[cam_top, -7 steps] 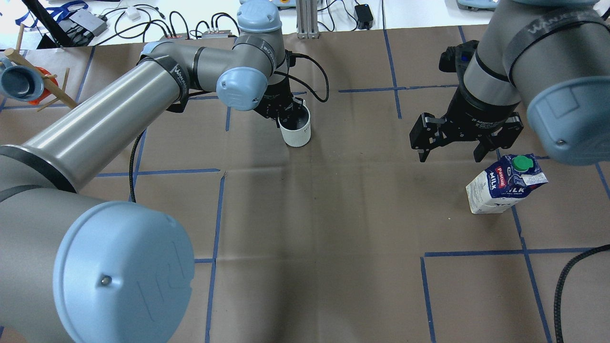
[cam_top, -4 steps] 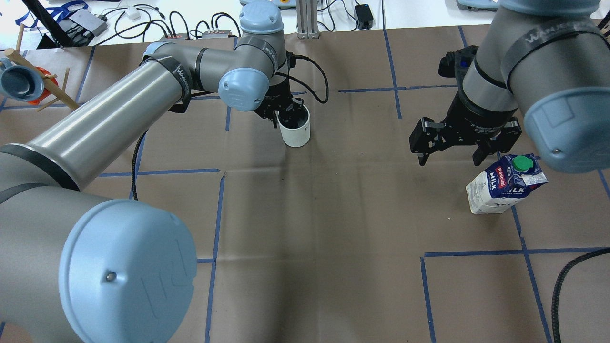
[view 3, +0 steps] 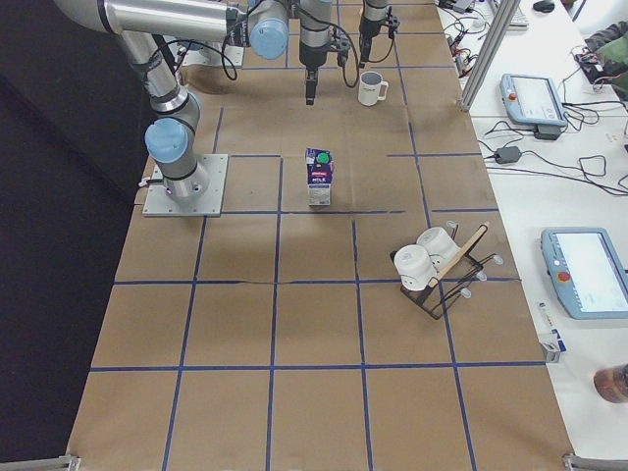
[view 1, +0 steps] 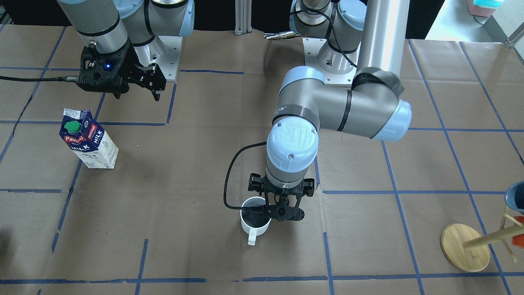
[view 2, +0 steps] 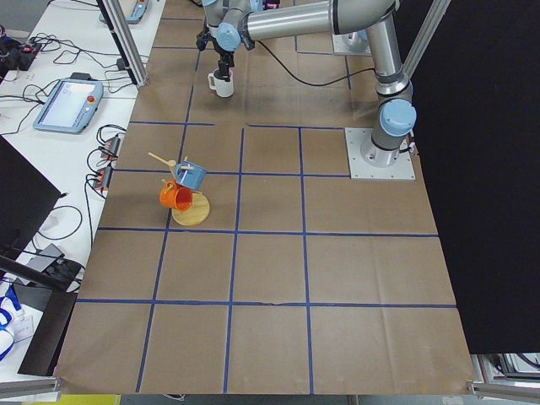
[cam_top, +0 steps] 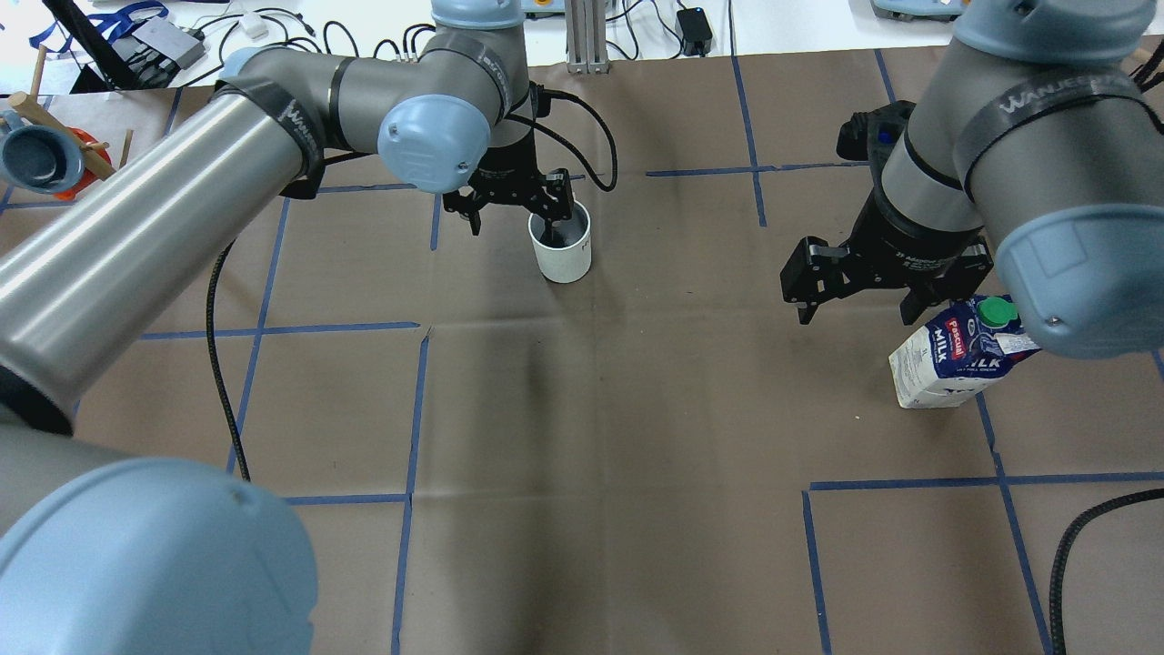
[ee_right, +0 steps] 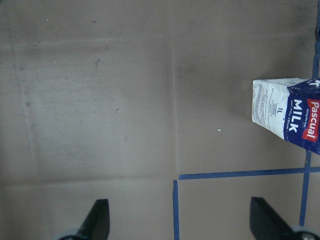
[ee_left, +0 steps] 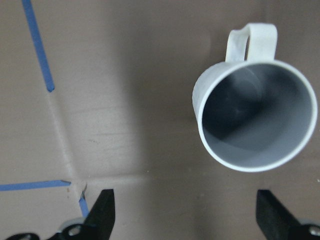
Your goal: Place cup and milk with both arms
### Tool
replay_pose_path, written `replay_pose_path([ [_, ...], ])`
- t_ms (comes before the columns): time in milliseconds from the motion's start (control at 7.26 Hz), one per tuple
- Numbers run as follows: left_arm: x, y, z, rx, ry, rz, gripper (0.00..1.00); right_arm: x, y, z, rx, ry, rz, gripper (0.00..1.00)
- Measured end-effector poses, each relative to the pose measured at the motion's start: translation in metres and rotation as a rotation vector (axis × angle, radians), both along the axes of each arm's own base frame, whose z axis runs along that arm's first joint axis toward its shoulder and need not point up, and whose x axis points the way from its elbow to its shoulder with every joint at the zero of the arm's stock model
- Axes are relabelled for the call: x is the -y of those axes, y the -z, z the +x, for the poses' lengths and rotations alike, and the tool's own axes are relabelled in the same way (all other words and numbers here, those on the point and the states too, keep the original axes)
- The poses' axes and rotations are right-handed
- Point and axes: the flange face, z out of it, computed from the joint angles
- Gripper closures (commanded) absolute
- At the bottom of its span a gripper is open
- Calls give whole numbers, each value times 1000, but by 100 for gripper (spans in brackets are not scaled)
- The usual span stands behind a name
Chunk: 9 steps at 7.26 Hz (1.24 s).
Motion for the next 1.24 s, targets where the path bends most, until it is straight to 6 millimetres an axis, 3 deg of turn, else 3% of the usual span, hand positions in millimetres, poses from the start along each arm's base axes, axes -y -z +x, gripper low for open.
replay_pose_path([
  [275, -49, -49, 42, 12, 61, 27, 0, 0, 0, -2, -1, 0, -1, 0],
  [551, -128, -96, 83, 14, 55, -10, 0, 5, -6, -19, -10, -43, -30, 0],
  [688, -161, -116, 103, 13, 29, -14, 0, 11, -9, -46, -14, -62, -47, 0],
  [964, -208, -152, 137, 7, -34, -2, 0, 15, -4, -123, -4, -72, -42, 0],
  [1101, -223, -162, 143, 4, -48, -8, 0, 12, 4, -146, 4, -72, -37, 0],
  [1239, -232, -168, 146, 2, -55, -15, 0, 9, 14, -155, 4, -70, -45, 0],
])
